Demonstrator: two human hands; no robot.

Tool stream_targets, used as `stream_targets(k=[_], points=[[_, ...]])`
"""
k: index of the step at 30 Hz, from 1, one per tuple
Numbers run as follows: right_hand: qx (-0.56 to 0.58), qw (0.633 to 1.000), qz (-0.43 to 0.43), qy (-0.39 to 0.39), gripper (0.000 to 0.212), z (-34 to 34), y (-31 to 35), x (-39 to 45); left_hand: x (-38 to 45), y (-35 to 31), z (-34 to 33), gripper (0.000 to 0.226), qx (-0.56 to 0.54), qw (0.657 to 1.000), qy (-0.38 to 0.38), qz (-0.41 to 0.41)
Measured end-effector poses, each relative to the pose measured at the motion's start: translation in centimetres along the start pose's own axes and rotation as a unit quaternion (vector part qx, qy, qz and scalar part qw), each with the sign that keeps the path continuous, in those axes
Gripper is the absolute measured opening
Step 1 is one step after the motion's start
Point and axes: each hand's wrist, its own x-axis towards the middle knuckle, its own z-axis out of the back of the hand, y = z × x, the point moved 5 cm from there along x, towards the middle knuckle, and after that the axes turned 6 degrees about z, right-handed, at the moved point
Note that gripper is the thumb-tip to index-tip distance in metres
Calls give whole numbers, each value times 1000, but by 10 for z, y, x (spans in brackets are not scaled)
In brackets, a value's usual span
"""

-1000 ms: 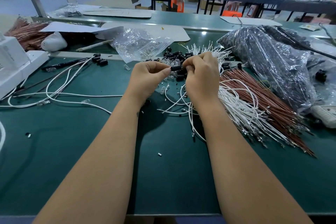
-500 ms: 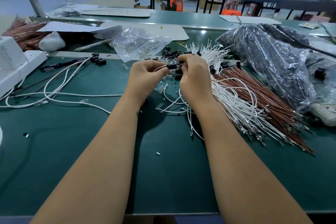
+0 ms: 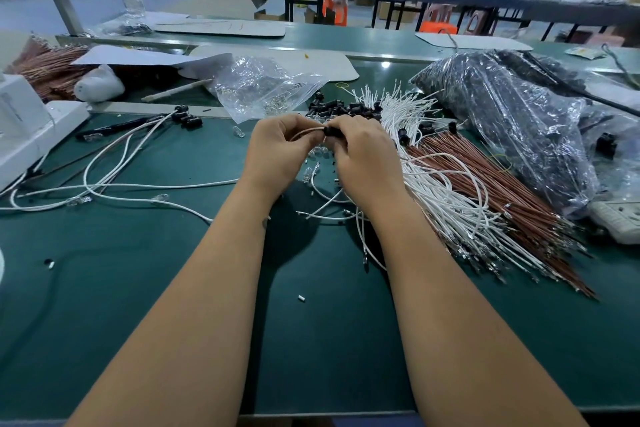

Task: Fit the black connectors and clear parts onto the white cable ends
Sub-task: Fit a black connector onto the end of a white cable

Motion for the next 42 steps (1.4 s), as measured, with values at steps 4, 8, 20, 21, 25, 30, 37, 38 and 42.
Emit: stream_targets(k=[4, 8, 20, 21, 25, 30, 37, 38, 42], points=[[-86, 996, -17, -5, 20, 5, -7, -1, 0, 5, 8, 3, 85, 995, -53, 27], [-118, 992, -52, -13, 20, 10, -16, -2, 0, 17, 34, 8, 294, 927, -187, 138], [-83, 996, 2, 22, 21, 1, -2, 0, -6, -15, 2, 18, 305, 936, -110, -135], [-89, 996, -6, 19, 21, 2, -4, 0, -5, -13, 7, 18, 303, 937, -124, -124], [-81, 996, -24, 25, 21, 1, -9, 0, -3, -3, 19, 21, 341, 922, -167, -72], [-32, 999, -13, 29, 19, -1, -4, -1, -7, -8, 7, 15, 318, 934, -117, -114], [-38, 999, -1, 33, 18, -1, -4, 0, -5, -3, 10, 16, 338, 929, -117, -95], [-35, 999, -3, 34, 18, -1, -4, -1, -4, -1, 10, 16, 343, 928, -117, -82], [-4, 1000, -5, 24, 21, 0, -4, -1, -8, -9, -1, 14, 306, 943, -68, -109]])
